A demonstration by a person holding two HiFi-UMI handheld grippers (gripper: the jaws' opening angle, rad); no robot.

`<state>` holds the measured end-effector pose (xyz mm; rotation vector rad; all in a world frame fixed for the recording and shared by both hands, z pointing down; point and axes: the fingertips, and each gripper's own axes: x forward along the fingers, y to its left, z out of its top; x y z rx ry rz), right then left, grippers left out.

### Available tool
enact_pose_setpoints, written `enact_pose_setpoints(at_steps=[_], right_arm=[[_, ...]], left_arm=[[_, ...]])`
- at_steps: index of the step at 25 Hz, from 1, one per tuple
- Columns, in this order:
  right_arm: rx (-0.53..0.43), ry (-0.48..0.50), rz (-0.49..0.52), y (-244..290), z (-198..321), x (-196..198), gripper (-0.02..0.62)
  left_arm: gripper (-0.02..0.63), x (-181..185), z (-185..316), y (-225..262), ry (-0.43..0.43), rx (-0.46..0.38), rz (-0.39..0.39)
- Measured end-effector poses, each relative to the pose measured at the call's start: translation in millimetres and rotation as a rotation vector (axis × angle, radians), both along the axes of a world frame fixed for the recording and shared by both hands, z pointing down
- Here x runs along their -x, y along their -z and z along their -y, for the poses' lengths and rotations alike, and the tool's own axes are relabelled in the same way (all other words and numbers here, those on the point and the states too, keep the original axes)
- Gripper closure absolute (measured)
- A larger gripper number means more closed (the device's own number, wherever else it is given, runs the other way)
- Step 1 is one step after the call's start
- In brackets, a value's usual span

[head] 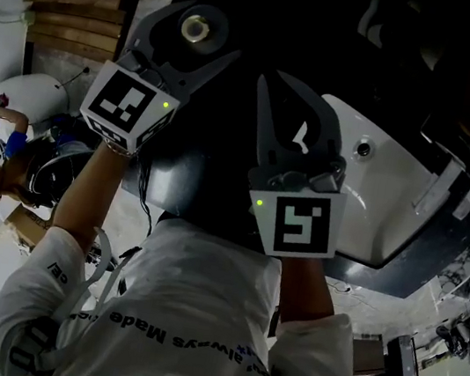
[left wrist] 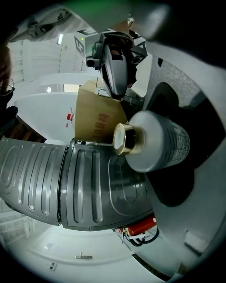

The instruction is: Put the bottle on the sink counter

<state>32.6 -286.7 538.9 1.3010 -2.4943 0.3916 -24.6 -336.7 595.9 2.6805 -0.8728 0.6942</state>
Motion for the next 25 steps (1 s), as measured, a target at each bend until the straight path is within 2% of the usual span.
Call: enact_pose_setpoints(at_steps=[25], right_arm=[[0.016, -0.013, 0.001, -14.1, -9.5, -8.6, 0.588]], left_arm=[[0.268, -9.6, -4.4, -23.3, -0.01, -0.003, 0.021]])
